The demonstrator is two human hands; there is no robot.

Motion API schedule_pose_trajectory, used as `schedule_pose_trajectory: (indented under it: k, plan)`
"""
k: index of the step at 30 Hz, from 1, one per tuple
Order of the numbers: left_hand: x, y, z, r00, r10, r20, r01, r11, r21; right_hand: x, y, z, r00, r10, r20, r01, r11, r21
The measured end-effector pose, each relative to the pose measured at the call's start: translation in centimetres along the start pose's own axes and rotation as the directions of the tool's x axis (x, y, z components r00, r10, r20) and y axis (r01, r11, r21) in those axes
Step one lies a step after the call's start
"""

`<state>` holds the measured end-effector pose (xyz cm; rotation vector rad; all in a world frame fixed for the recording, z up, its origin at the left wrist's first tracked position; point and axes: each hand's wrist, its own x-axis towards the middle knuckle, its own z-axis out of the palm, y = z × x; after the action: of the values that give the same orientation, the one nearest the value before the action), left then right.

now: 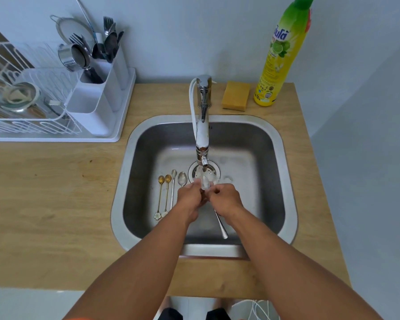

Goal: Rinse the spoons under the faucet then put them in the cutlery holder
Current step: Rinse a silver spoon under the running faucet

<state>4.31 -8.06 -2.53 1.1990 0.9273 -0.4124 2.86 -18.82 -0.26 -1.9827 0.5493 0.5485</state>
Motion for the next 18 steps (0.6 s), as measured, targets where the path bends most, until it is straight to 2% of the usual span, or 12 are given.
schedule_pose_trajectory:
  k: [3,6,12,18]
  plan:
    - [-0.3,-0.1,-0.7,0.997,-0.025,0.078,0.03,0.998,-0.063,-0.1,-0.1,0.3,1.0,-0.002,-0.016,0.002,1.0,0.011]
    - [-0.4,-0.1,-1.2,0.993,-0.015,0.116,0.02,0.999,-0.038,-0.5,-0.1,0.7,0.999,-0.009,-0.031,0.01,1.0,0.022]
    - [-0.2,0.3,-0.8,0.998,-0.022,0.053,0.021,1.0,0.016,-1.3,-0.3,1.1,0.995,-0.091,-0.031,0.088,0.992,-0.09]
    - [-0.6,0.6,0.1,1.0,-0.01,-0.013,0.01,1.0,0.024,-1.1,-0.4,0.9,0.991,-0.123,-0.052,0.116,0.986,-0.123]
